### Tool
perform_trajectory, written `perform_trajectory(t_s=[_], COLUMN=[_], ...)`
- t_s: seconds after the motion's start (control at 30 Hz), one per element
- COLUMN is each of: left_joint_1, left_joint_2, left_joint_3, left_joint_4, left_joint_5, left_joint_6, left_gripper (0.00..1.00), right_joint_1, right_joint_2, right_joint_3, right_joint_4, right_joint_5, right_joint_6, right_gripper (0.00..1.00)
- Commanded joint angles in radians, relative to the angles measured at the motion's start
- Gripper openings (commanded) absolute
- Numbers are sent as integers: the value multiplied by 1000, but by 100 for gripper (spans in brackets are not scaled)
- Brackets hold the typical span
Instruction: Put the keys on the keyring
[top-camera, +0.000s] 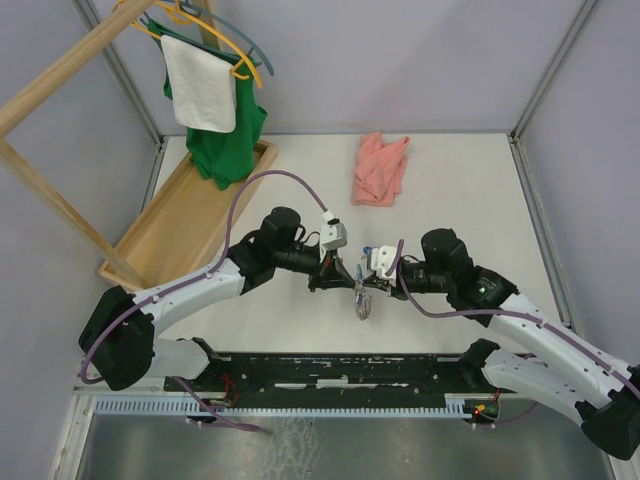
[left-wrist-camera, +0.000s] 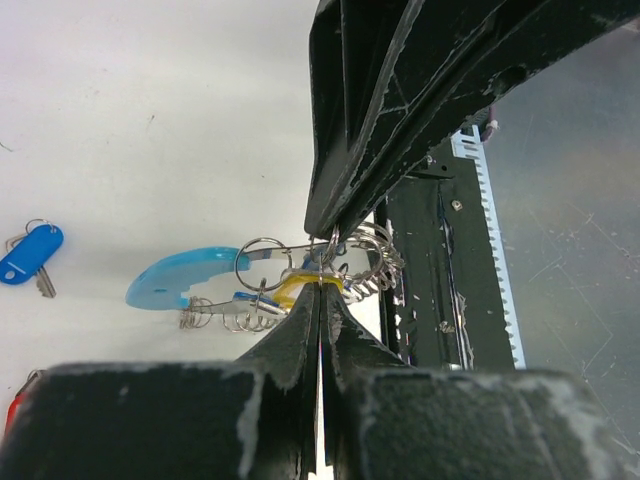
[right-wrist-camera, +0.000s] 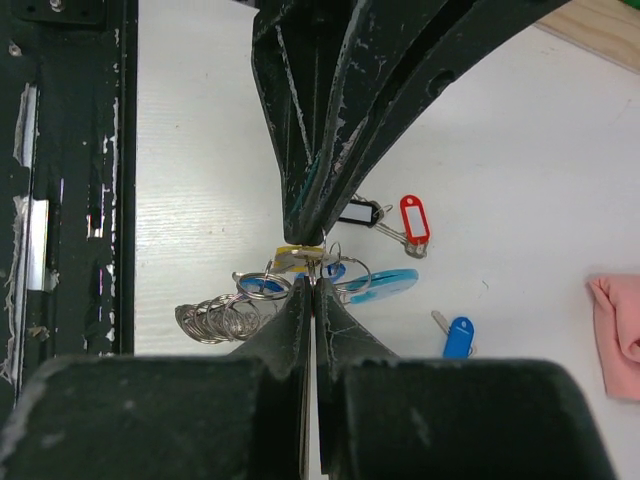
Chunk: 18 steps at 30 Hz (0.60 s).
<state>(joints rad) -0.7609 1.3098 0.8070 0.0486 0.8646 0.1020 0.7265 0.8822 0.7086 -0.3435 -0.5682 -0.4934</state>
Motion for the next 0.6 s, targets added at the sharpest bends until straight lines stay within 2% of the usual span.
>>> perform_trajectory(t_s=[0.0,0.27,0.57], left_joint_1=[-1,-3,-17], left_joint_2=[-22,0,52], left_joint_3=[15,12,39], left_joint_4=[-62,-95,-59], left_joint_5=[-7,5,7], left_joint_6=[48,39,20], left_gripper=[3,3,3], right_joint_1=[-4,-3,-3], right_joint_2=[-66,-91,-130], right_joint_3=[-15,-59,-145], right_joint_4=[144,255,445], right_joint_5=[41,24,34], right_joint_6=[53,124,220], right_gripper=[1,1,1])
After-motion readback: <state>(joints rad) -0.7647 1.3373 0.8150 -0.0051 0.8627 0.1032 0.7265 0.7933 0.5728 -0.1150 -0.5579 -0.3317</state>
